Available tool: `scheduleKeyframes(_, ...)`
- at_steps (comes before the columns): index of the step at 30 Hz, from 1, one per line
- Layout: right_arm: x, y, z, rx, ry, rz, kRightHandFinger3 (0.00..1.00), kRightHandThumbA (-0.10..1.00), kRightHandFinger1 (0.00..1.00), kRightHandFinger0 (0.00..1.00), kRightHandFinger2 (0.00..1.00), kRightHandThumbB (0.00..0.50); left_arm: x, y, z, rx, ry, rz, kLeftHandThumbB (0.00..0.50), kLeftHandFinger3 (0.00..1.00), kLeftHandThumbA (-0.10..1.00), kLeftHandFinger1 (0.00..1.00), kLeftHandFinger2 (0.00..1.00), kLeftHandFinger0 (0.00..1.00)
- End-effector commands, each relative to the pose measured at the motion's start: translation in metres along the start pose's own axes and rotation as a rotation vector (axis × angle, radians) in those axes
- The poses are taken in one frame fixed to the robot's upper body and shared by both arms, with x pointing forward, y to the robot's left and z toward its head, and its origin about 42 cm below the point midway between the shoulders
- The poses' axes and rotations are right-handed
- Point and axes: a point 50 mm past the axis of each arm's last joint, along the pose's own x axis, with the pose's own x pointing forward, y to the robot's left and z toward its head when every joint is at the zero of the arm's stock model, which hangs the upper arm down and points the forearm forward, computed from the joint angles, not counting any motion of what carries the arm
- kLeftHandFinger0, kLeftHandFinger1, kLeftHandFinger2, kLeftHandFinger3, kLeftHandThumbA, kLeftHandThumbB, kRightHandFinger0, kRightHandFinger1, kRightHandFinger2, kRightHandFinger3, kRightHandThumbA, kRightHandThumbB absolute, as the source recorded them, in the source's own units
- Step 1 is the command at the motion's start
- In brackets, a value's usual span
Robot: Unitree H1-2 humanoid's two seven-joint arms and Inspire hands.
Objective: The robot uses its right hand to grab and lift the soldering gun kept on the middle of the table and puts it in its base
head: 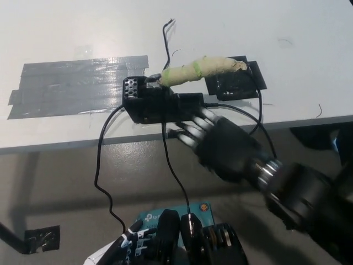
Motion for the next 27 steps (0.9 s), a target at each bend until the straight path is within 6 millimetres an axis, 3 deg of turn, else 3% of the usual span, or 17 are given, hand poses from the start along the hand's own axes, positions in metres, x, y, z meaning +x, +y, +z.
scheduleKeyframes(1, -0.203, -0.042, -0.004, 0.172, 0.191, -0.235, 1.00, 0.40, 1.00, 1.00, 1.00, 0.484, -0.032, 0.029, -0.007, -0.013, 0.019, 0.079, 0.273, 1.00, 1.00, 1.00, 1.00, 1.00)
scheduleKeyframes(2, -0.216, -0.020, -0.003, 0.257, 0.232, -0.192, 1.00, 0.40, 1.00, 1.00, 1.00, 0.484, -0.033, 0.030, -0.008, -0.013, 0.020, 0.076, 0.267, 1.00, 1.00, 1.00, 1.00, 1.00)
scheduleKeyframes(3, -0.219, -0.011, -0.005, 0.272, 0.246, -0.186, 1.00, 0.40, 1.00, 1.00, 1.00, 0.486, -0.033, 0.032, -0.007, -0.015, 0.019, 0.081, 0.267, 1.00, 1.00, 1.00, 1.00, 1.00)
scheduleKeyframes(8, -0.230, 0.072, -0.028, 0.442, 0.374, -0.055, 1.00, 0.45, 1.00, 1.00, 1.00, 0.439, -0.034, 0.039, -0.004, -0.018, 0.013, 0.108, 0.337, 1.00, 1.00, 1.00, 1.00, 1.00)
scheduleKeyframes(13, -0.243, 0.131, -0.044, 0.601, 0.503, 0.006, 1.00, 0.35, 1.00, 1.00, 1.00, 0.418, -0.039, 0.041, -0.007, -0.033, 0.011, 0.117, 0.302, 1.00, 1.00, 1.00, 1.00, 1.00)
scheduleKeyframes(15, -0.249, 0.154, -0.045, 0.669, 0.552, 0.012, 1.00, 0.40, 1.00, 1.00, 1.00, 0.409, -0.042, 0.042, -0.012, -0.044, 0.016, 0.123, 0.292, 1.00, 1.00, 1.00, 1.00, 1.00)
scheduleKeyframes(18, -0.258, 0.182, -0.037, 0.800, 0.640, 0.023, 1.00, 0.36, 1.00, 1.00, 1.00, 0.400, -0.045, 0.045, -0.017, -0.034, 0.045, 0.150, 0.276, 1.00, 1.00, 1.00, 1.00, 1.00)
scheduleKeyframes(20, -0.262, 0.190, -0.035, 0.857, 0.680, 0.023, 1.00, 0.32, 1.00, 1.00, 1.00, 0.388, -0.042, 0.044, -0.019, -0.037, 0.054, 0.155, 0.255, 1.00, 1.00, 1.00, 1.00, 1.00)
scheduleKeyframes(21, -0.263, 0.204, -0.030, 0.955, 0.717, 0.071, 1.00, 0.34, 1.00, 1.00, 1.00, 0.334, -0.043, 0.046, -0.022, -0.016, 0.071, 0.202, 0.208, 1.00, 1.00, 1.00, 1.00, 1.00)
scheduleKeyframes(22, -0.260, 0.209, -0.029, 0.990, 0.716, 0.085, 1.00, 0.31, 1.00, 1.00, 1.00, 0.313, -0.045, 0.049, -0.024, -0.012, 0.078, 0.228, 0.203, 1.00, 1.00, 1.00, 1.00, 1.00)
scheduleKeyframes(25, -0.254, 0.211, -0.031, 1.010, 0.710, 0.090, 1.00, 0.28, 1.00, 1.00, 1.00, 0.323, -0.046, 0.054, -0.025, 0.004, 0.088, 0.278, 0.185, 1.00, 1.00, 1.00, 1.00, 1.00)
scheduleKeyframes(27, -0.255, 0.211, -0.040, 1.054, 0.720, 0.046, 1.00, 0.27, 1.00, 1.00, 1.00, 0.299, -0.046, 0.058, -0.029, -0.031, 0.090, 0.318, 0.157, 1.00, 1.00, 1.00, 1.00, 1.00)
